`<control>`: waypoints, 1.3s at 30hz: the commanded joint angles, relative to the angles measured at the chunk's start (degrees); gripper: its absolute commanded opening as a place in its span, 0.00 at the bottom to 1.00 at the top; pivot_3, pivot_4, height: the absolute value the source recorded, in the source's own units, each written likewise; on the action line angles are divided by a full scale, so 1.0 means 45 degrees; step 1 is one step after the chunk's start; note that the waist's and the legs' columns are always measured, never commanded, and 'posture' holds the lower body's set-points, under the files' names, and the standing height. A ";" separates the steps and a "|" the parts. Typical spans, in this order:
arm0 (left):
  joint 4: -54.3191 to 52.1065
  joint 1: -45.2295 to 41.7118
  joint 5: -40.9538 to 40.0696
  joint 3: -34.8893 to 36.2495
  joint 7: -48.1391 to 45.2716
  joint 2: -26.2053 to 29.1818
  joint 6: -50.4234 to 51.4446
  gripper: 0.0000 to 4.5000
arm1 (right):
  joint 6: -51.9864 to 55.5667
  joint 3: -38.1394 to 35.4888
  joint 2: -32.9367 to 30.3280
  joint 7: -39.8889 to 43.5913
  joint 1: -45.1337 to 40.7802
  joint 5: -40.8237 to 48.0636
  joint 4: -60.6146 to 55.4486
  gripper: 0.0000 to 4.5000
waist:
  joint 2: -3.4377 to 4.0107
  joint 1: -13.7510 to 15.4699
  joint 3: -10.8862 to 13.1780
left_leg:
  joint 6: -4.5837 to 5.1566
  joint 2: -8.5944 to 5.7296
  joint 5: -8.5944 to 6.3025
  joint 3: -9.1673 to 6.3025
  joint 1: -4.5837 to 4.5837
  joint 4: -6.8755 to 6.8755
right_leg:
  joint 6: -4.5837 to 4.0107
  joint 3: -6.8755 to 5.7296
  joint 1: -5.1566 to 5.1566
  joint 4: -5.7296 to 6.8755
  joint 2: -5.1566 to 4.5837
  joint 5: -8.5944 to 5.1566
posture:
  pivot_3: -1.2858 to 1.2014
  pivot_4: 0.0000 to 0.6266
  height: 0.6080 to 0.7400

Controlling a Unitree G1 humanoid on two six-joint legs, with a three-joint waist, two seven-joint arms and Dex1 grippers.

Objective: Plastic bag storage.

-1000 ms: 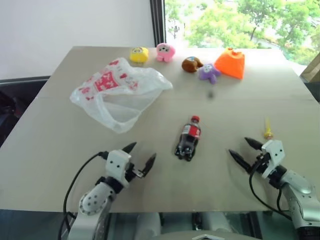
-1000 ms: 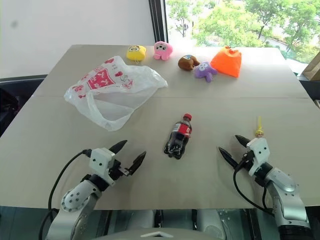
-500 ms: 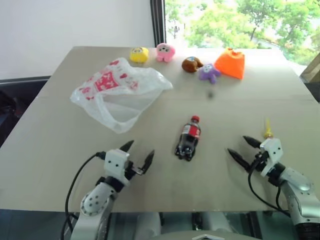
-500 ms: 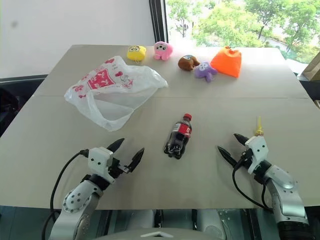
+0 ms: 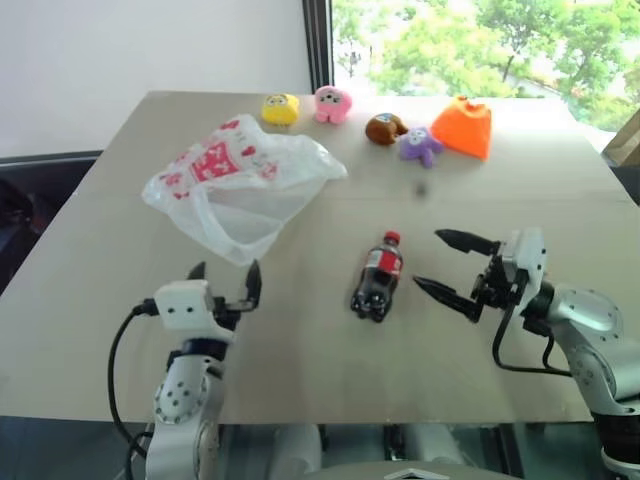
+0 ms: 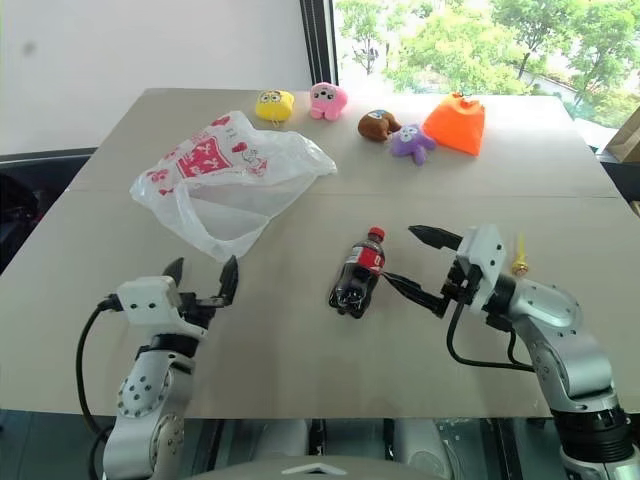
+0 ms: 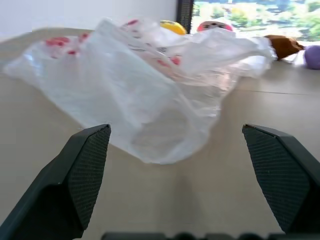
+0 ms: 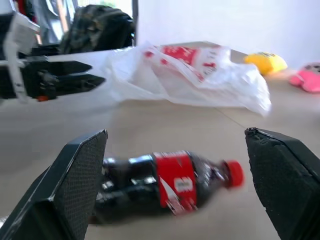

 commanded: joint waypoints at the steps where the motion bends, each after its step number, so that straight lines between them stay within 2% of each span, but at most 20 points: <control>1: -0.0012 -0.0521 0.0920 -0.0108 0.0453 0.0145 -0.0297 1.00 | 0.0469 0.0257 -0.0086 -0.0102 -0.0358 0.0273 -0.0819 0.99 | -0.0004 0.0018 -0.0001 | 0.0000 -0.0002 0.0000 -0.0001 -0.0001 0.0002 | 0.0000 -0.0003 0.0000 -0.0001 -0.0001 0.0000 | 0.52 0.24 1.00; 5: 0.0797 -0.1463 0.2111 -0.0484 0.0977 0.0259 -0.0176 1.00 | 0.0595 0.0431 0.0027 -0.0176 -0.0672 0.0208 -0.0847 0.99 | -0.0007 0.0016 -0.0002 | 0.0001 -0.0012 0.0001 0.0001 0.0001 0.0004 | 0.0001 -0.0045 0.0001 0.0001 -0.0006 0.0001 | 0.52 0.24 1.00; 9: 0.1426 -0.1912 0.2503 -0.0646 0.1291 0.0055 0.0009 1.00 | 0.0659 0.0478 0.0050 -0.0168 -0.0976 0.0217 -0.0796 0.99 | -0.0007 -0.0019 -0.0002 | 0.0000 -0.0010 0.0001 0.0001 0.0001 0.0004 | 0.0000 -0.0055 0.0001 0.0005 -0.0004 0.0001 | 0.52 0.24 1.00; 22: 0.3577 -0.3397 0.2425 -0.0316 0.1231 0.0478 -0.0505 1.00 | 0.0798 0.0757 -0.0007 0.0119 -0.1326 0.0167 -0.0672 0.99 | -0.0008 0.0006 -0.0001 | -0.0001 -0.0009 0.0002 -0.0002 -0.0004 0.0007 | 0.0001 -0.0071 0.0005 0.0006 -0.0007 0.0001 | 0.52 0.24 1.00; 25: 0.3945 -0.3636 0.2333 -0.0323 0.1121 0.0536 -0.0913 0.82 | 0.0934 0.0787 -0.0025 -0.0031 -0.1230 0.0070 -0.0752 1.00 | -0.0007 0.0008 -0.0002 | -0.0001 -0.0009 0.0003 0.0009 -0.0005 0.0008 | 0.0001 -0.0076 0.0005 0.0007 -0.0008 0.0001 | 0.52 0.24 1.00; 27: 0.4192 -0.3750 0.2254 -0.0289 0.1114 0.0528 -0.1058 0.59 | 0.1078 0.0757 -0.0020 -0.0163 -0.1201 0.0050 -0.0785 1.00 | -0.0007 0.0005 -0.0001 | -0.0002 -0.0009 0.0003 0.0014 -0.0005 0.0008 | 0.0001 -0.0076 0.0005 0.0007 -0.0008 0.0001 | 0.52 0.24 1.00; 28: 0.4282 -0.3781 0.2220 -0.0273 0.1105 0.0521 -0.1117 0.53 | 0.1135 0.0742 -0.0017 -0.0204 -0.1195 0.0045 -0.0797 1.00 | -0.0007 0.0005 -0.0001 | -0.0003 -0.0009 0.0004 0.0017 -0.0005 0.0008 | 0.0001 -0.0074 0.0005 0.0007 -0.0009 0.0001 | 0.52 0.24 1.00; 30: 0.4481 -0.3824 0.2156 -0.0234 0.1088 0.0514 -0.1274 0.31 | 0.1343 0.0691 -0.0042 -0.0382 -0.1165 0.0035 -0.0836 1.00 | -0.0007 0.0006 -0.0001 | -0.0003 -0.0009 0.0004 0.0025 -0.0005 0.0008 | 0.0001 -0.0077 0.0005 0.0007 -0.0009 0.0002 | 0.52 0.24 1.00; 31: 0.4568 -0.3840 0.2116 -0.0211 0.1086 0.0513 -0.1344 0.24 | 0.1464 0.0675 -0.0061 -0.0488 -0.1151 0.0019 -0.0871 1.00 | -0.0007 0.0002 -0.0001 | -0.0003 -0.0009 0.0004 0.0033 -0.0004 0.0008 | 0.0001 -0.0077 0.0005 0.0008 -0.0009 0.0001 | 0.52 0.24 1.00; 32: 0.4649 -0.3862 0.2062 -0.0179 0.1094 0.0510 -0.1410 0.10 | 0.1605 0.0665 -0.0075 -0.0619 -0.1151 0.0004 -0.0914 1.00 | -0.0007 0.0000 -0.0001 | -0.0004 -0.0009 0.0004 0.0038 -0.0004 0.0008 | 0.0001 -0.0075 0.0005 0.0008 -0.0010 0.0001 | 0.52 0.24 1.00; 33: 0.4707 -0.3888 0.2012 -0.0157 0.1108 0.0508 -0.1479 0.03 | 0.1801 0.0648 -0.0065 -0.0823 -0.1171 -0.0001 -0.0953 1.00 | -0.0007 0.0000 -0.0002 | -0.0004 -0.0009 0.0004 0.0041 -0.0004 0.0008 | 0.0001 -0.0074 0.0005 0.0008 -0.0010 0.0001 | 0.52 0.24 1.00; 35: 0.4766 -0.3942 0.1879 -0.0133 0.1076 0.0491 -0.1648 0.01 | 0.2593 0.0593 0.0036 -0.1645 -0.1223 -0.0017 -0.1040 1.00 | -0.0007 0.0001 -0.0002 | -0.0004 -0.0008 0.0004 0.0042 -0.0004 0.0008 | 0.0001 -0.0075 0.0005 0.0008 -0.0010 0.0001 | 0.52 0.24 1.00; 39: 0.4652 -0.4019 0.1568 -0.0253 0.0811 0.0389 -0.2048 0.01 | 0.6467 0.0170 0.0752 -0.4787 -0.1136 0.0907 -0.1446 1.00 | -0.0010 0.0002 -0.0003 | -0.0009 -0.0006 0.0007 0.0045 -0.0004 0.0008 | 0.0001 -0.0073 0.0004 0.0011 -0.0014 0.0002 | 0.52 0.24 1.00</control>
